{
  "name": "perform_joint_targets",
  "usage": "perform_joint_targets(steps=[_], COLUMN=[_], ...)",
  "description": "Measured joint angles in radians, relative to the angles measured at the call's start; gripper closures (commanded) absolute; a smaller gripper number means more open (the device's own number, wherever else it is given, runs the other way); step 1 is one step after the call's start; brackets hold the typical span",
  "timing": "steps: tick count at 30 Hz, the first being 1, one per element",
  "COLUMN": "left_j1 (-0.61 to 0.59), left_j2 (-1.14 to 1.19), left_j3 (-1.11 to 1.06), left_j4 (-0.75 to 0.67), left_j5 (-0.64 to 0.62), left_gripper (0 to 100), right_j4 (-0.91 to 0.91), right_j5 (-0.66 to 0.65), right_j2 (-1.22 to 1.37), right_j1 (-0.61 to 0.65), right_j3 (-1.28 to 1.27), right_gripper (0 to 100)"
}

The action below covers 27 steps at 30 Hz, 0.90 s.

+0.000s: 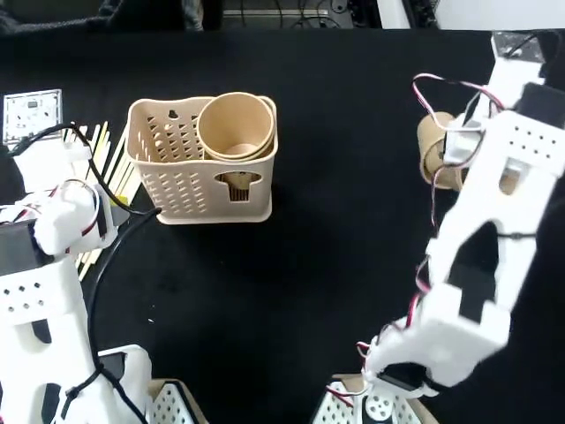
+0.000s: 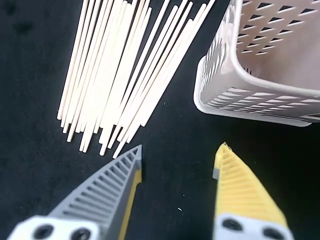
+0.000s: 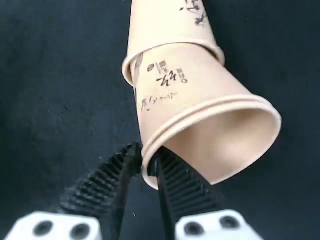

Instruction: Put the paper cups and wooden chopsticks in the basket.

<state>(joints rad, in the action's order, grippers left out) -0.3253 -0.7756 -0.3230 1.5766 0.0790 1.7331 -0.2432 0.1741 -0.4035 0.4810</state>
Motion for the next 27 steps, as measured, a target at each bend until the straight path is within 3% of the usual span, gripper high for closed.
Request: perform_joint_targets(steps=[10,16,20,27], left_j1=[0.003,0.101,0.147,0.155], left_j2=[0.0,0.0,0.0,0.0], left_j3=[0.0,0.0,0.0,0.0], left_j4=[0.0,0.048,0.069,0.072], left_j5=[0.0,0.0,0.0,0.0], left_gripper=[76,76,76,77], right_j4=[0.002,0.002,0.002,0.002], right_j5=[-0.157,-0.219,-0.224,-0.193], right_j2=[-0.506,-0.654,-0.678,-0.615], right_j1=[0.046,0.153,0.292,0.698], right_j3=[-0.222,-0.206,-0.063,0.16], right_gripper=[98.7,98.7,98.7,98.7])
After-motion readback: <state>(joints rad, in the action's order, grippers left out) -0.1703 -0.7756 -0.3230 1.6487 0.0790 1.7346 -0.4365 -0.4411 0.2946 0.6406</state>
